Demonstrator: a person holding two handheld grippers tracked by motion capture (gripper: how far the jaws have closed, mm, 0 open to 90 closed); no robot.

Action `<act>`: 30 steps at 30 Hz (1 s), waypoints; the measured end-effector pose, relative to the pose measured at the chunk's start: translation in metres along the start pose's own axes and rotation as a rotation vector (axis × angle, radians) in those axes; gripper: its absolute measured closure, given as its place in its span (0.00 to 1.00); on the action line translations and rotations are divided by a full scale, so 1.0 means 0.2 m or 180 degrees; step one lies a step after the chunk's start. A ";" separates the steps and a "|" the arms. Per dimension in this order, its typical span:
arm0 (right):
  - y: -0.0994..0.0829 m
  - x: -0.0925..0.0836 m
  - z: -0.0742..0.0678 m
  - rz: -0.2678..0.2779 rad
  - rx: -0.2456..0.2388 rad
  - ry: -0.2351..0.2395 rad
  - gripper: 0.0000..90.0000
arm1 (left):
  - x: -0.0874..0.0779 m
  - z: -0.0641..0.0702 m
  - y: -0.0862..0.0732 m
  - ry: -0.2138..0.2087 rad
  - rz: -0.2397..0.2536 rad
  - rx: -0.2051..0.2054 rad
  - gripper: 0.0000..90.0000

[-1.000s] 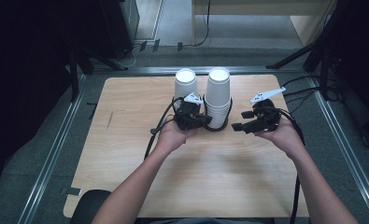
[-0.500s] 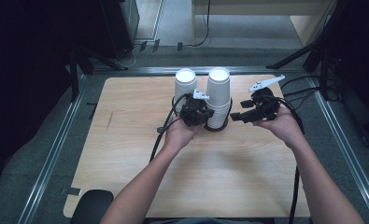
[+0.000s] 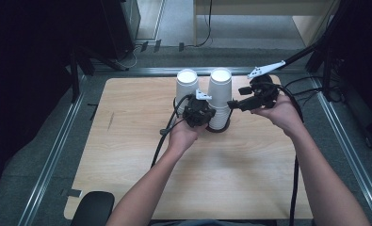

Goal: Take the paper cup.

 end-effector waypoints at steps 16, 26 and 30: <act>0.25 0.11 -0.06 -0.0169 -0.0103 -0.0078 0.17 | 0.00 0.00 0.00 -0.0002 0.0007 -0.0002 0.98; 0.28 0.19 -0.05 -0.0287 -0.0053 -0.0212 0.21 | 0.00 0.00 0.00 0.0008 0.0005 0.0015 0.98; 0.28 0.19 -0.05 -0.0287 -0.0111 -0.0252 0.22 | 0.00 0.00 0.00 0.0014 0.0005 0.0019 0.98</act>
Point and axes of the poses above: each handheld gripper's, and its own axes: x roughly forward along the jaws, y roughly out of its top, z roughly to its right, the point moved 8 cm from there along x, roughly forward along the jaws, and after that the axes turned 13 degrees about x, right-handed, at the moved point
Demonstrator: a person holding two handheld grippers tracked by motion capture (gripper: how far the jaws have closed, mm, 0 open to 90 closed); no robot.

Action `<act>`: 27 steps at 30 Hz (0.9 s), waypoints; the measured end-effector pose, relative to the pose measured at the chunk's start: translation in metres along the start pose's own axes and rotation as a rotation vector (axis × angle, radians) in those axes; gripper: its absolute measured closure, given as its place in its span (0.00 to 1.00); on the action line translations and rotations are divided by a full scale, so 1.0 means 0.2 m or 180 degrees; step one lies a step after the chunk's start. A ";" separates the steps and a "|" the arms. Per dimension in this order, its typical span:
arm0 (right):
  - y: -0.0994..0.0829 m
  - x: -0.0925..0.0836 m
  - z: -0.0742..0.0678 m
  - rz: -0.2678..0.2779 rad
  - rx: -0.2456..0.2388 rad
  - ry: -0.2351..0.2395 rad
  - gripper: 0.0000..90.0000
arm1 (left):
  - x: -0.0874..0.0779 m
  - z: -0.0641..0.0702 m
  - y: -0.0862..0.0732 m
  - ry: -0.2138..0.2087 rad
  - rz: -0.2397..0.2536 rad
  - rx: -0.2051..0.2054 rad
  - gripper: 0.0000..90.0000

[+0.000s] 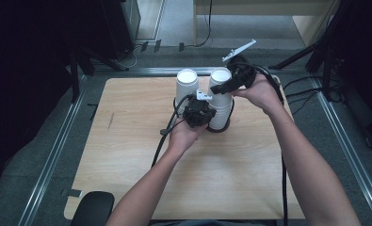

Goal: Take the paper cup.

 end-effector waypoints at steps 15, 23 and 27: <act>0.04 -0.04 -0.02 -0.0002 -0.0146 -0.0147 0.26 | 0.00 0.00 0.00 0.0019 -0.0015 0.0029 0.96; 0.08 -0.06 -0.03 0.0156 0.0025 -0.0078 0.27 | -0.01 0.00 0.01 0.0049 0.0040 0.0040 0.95; 0.08 -0.06 -0.04 0.0155 0.0007 -0.0090 0.29 | 0.00 0.00 0.01 0.0048 0.0025 0.0049 0.95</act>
Point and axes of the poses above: each handheld gripper's, and its own axes: x roughly forward along the jaws, y roughly out of its top, z roughly to its right, the point moved 8 cm from there along x, roughly forward along the jaws, and after that the axes turned 13 degrees about x, right-handed, at the moved point
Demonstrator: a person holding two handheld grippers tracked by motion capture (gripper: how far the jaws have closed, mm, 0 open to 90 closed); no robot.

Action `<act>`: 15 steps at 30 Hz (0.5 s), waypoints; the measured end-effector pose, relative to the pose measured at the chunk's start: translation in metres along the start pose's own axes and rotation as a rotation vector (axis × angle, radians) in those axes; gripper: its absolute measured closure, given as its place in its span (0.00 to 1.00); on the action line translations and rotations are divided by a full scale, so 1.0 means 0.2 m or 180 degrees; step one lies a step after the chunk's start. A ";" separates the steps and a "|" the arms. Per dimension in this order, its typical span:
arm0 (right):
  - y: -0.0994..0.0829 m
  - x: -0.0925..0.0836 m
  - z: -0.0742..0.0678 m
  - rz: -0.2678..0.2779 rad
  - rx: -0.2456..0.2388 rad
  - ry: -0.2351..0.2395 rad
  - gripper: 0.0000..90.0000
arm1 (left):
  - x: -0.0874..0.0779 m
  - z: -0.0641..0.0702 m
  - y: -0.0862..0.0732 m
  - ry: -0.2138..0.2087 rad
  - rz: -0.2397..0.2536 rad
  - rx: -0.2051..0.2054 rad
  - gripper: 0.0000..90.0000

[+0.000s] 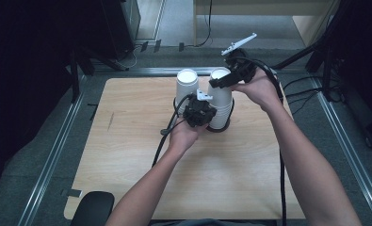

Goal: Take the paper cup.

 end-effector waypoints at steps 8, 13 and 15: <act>0.00 -0.01 -0.01 -0.0007 -0.0120 -0.0065 0.30 | 0.00 0.00 -0.01 0.0014 -0.0048 0.0023 0.94; 0.00 -0.01 -0.01 -0.0004 -0.0068 -0.0086 0.30 | 0.00 0.00 -0.01 0.0003 -0.0040 0.0012 0.94; 0.00 -0.01 -0.01 -0.0012 -0.0020 -0.0096 0.30 | 0.00 0.00 0.00 0.0003 -0.0018 0.0008 0.93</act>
Point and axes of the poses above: each handheld gripper's, and its own axes: x roughly forward along the jaws, y roughly out of its top, z roughly to its right, the point moved 8 cm from there along x, roughly forward along the jaws, and after that the axes turned 13 degrees about x, right-handed, at the moved point
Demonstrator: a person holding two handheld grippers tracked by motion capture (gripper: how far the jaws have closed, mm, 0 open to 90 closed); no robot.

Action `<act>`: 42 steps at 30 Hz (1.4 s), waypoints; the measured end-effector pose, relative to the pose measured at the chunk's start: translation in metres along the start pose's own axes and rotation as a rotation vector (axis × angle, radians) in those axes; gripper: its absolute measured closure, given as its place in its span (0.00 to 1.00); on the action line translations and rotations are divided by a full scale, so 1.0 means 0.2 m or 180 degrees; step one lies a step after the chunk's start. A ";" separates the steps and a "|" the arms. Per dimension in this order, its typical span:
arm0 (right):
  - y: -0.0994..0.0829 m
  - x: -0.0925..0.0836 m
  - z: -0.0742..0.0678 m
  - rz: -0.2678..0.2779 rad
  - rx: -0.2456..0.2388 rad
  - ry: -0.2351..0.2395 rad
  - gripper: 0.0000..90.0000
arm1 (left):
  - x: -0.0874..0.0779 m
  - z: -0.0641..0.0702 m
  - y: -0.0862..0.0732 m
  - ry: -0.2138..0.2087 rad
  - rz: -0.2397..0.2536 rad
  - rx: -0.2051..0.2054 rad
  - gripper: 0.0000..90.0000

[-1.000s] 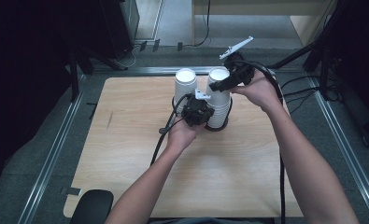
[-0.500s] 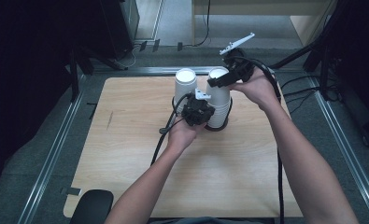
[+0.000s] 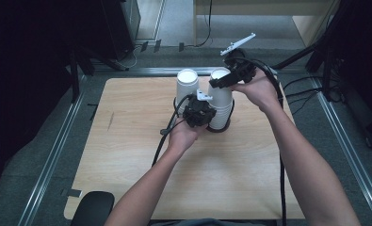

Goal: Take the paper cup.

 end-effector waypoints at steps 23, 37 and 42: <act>-0.01 -0.01 -0.01 0.0053 -0.0067 -0.0045 0.30 | 0.01 0.00 0.00 0.0054 -0.0016 0.0044 0.93; 0.14 -0.21 -0.04 0.0405 0.0015 0.0043 0.30 | 0.00 -0.01 0.00 -0.0025 -0.0012 0.0009 0.88; 0.16 -0.25 -0.05 0.0344 0.0052 0.0075 0.30 | -0.01 -0.01 -0.01 -0.0116 -0.0002 -0.0042 0.85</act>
Point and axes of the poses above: each handheld gripper's, and its own axes: x roughly forward along the jaws, y roughly out of its top, z roughly to its right, the point moved 8 cm from there along x, roughly forward along the jaws, and after that the axes turned 13 degrees about x, right-handed, at the moved point
